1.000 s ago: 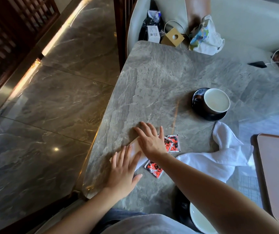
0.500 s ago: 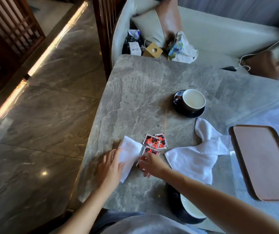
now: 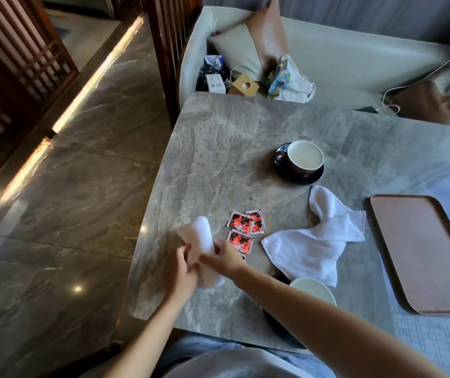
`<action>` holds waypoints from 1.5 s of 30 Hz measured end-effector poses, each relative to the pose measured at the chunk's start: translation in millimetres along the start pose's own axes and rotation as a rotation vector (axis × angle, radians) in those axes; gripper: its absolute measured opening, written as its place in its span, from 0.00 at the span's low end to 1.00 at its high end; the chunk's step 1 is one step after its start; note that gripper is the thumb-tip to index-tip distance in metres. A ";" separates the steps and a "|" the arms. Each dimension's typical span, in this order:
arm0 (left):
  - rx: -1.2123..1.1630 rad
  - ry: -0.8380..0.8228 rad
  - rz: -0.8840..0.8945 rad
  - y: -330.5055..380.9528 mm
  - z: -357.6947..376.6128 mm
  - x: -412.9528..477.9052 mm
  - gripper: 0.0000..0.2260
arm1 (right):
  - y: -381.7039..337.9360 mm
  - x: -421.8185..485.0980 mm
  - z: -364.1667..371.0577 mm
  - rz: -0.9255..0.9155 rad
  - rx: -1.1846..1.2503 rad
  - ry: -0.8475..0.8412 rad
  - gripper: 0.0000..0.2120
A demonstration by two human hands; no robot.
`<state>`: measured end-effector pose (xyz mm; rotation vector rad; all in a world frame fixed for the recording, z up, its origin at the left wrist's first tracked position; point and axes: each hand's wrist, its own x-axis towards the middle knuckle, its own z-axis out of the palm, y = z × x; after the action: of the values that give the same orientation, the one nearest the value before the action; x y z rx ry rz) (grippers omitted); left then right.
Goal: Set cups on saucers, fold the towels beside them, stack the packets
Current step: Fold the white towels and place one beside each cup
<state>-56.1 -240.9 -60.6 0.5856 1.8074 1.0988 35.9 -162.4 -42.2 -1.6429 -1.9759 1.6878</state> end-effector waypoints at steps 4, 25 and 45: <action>-0.060 0.055 0.033 9.6 3.0 -3.2 0.15 | -3.5 -6.1 -17.2 0.029 0.240 -0.026 0.05; -0.109 -0.479 -0.011 111.4 158.2 -10.2 0.08 | 48.8 -23.9 -222.0 0.028 0.705 0.183 0.03; -0.097 -0.209 -0.035 179.1 365.5 93.3 0.04 | 118.8 63.4 -390.7 0.046 0.780 0.386 0.14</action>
<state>211.1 76.8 -15.9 0.5859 1.5708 1.0545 331.7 124.3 -10.1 -1.5314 -0.9285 1.6684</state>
